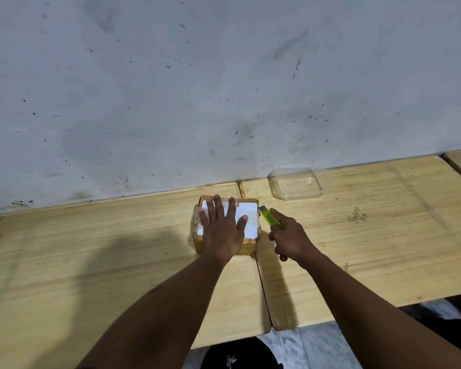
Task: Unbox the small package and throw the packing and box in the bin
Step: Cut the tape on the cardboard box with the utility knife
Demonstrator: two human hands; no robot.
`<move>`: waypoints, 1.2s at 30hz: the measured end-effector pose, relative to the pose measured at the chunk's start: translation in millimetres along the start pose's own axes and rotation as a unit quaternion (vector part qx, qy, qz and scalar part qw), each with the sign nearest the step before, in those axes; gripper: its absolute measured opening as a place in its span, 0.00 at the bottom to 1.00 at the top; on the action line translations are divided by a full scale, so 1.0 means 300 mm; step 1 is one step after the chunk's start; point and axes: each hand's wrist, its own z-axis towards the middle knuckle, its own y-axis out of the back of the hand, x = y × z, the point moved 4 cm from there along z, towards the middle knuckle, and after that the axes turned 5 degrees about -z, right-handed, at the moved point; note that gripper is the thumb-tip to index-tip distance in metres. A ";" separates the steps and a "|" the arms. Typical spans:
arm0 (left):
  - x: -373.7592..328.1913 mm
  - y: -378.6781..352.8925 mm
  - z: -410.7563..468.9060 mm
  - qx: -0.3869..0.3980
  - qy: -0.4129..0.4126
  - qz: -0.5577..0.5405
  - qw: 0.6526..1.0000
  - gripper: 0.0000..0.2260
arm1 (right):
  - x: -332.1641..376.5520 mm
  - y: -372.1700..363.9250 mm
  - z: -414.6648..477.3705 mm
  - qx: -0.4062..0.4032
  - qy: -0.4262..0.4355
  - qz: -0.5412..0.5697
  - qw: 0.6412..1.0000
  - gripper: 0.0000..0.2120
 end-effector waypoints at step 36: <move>0.007 -0.021 0.001 -0.009 -0.017 0.018 1.000 0.29 | 0.101 0.026 -0.032 0.069 -0.039 -0.112 0.991 0.25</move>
